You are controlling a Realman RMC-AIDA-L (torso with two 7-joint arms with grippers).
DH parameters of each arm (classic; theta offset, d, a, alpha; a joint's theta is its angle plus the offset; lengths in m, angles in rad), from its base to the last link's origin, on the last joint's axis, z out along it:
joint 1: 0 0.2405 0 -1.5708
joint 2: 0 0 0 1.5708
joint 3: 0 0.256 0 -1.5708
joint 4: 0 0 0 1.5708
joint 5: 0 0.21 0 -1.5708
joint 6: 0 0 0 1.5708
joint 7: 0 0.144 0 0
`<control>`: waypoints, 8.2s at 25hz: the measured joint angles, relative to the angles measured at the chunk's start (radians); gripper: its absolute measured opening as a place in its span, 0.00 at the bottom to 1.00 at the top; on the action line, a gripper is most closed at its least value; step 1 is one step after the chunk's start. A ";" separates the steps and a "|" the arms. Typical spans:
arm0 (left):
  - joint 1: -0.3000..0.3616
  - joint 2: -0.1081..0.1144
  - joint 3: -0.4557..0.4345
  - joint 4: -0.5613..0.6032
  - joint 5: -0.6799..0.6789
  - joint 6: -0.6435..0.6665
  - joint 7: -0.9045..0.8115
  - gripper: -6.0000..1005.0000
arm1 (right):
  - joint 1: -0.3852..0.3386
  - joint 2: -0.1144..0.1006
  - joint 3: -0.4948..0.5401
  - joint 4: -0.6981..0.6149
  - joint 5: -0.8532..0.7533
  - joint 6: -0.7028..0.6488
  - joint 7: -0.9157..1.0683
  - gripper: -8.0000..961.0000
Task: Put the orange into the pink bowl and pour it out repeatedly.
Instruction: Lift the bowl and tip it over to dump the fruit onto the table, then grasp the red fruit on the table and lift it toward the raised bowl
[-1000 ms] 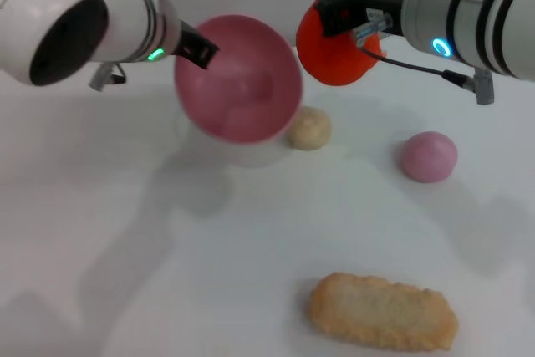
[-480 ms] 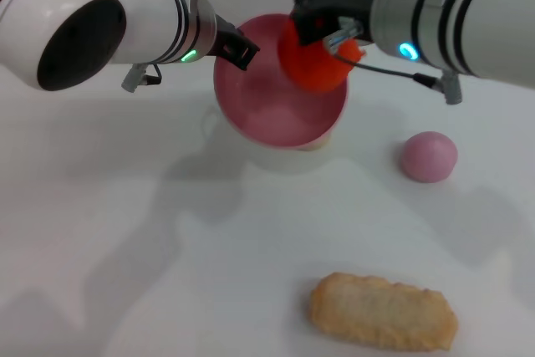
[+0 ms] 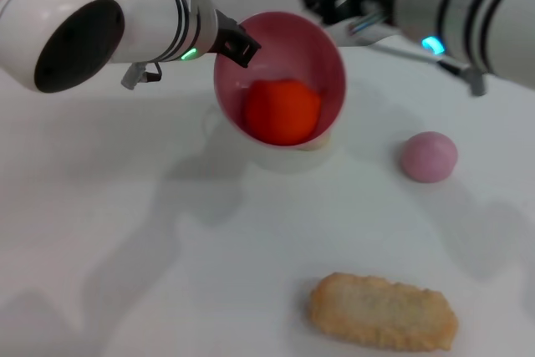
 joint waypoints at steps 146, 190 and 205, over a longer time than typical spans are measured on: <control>0.127 -0.003 0.295 0.041 0.374 0.261 0.081 0.05 | -0.164 -0.004 0.881 0.696 -1.515 -1.638 1.441 0.63; 0.281 -0.008 0.700 -0.004 1.427 0.379 -0.192 0.05 | -0.161 -0.006 0.742 0.680 -1.553 -1.240 1.477 0.63; 0.239 0.005 0.204 0.248 0.430 0.200 -0.344 0.05 | -0.144 -0.011 0.704 0.644 -1.636 -1.682 1.641 0.63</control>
